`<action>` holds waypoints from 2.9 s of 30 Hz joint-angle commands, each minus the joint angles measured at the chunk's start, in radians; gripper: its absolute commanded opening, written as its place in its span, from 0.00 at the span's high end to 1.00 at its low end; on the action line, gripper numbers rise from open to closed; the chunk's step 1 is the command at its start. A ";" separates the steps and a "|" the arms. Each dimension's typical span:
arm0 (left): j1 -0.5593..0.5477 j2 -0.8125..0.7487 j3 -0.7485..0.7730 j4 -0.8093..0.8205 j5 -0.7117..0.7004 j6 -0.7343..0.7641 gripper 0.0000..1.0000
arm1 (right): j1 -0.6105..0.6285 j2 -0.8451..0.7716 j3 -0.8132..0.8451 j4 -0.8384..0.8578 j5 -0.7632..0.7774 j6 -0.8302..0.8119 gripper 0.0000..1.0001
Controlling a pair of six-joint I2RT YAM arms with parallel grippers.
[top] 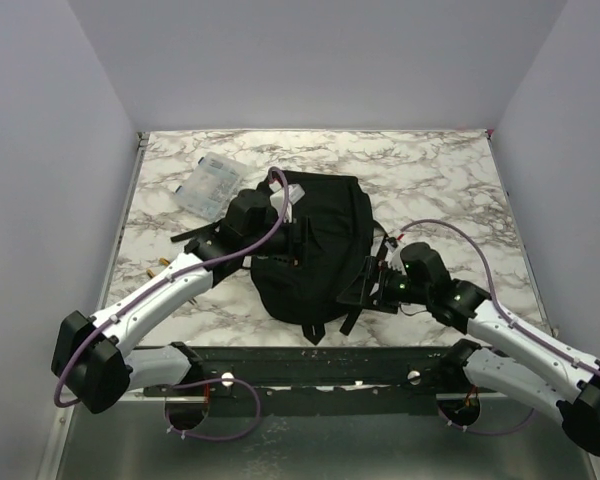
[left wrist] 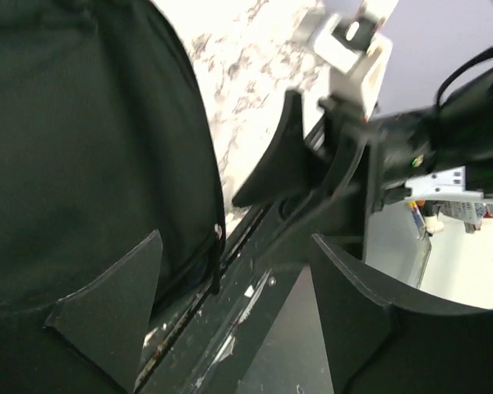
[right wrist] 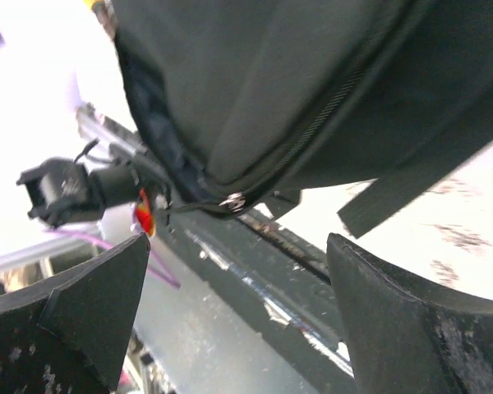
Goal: Pack the student bag
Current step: Zip the student bag at the center of the board.
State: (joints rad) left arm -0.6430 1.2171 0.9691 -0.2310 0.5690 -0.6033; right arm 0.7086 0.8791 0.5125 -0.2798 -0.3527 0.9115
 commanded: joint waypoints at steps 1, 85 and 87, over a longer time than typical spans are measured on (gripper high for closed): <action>-0.102 -0.101 -0.081 -0.018 -0.199 -0.066 0.28 | -0.084 -0.051 0.024 -0.128 0.127 0.005 0.07; -0.250 0.300 0.056 0.030 -0.093 0.006 1.00 | -0.490 0.344 0.280 -0.237 0.109 -0.381 0.39; -0.253 0.325 0.083 0.031 -0.062 0.009 1.00 | -0.481 0.284 0.249 -0.273 0.102 -0.366 0.34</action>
State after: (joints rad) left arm -0.8875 1.4952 0.9718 -0.2771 0.3561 -0.5716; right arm 0.2039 1.2434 0.7845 -0.3832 -0.2970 0.5880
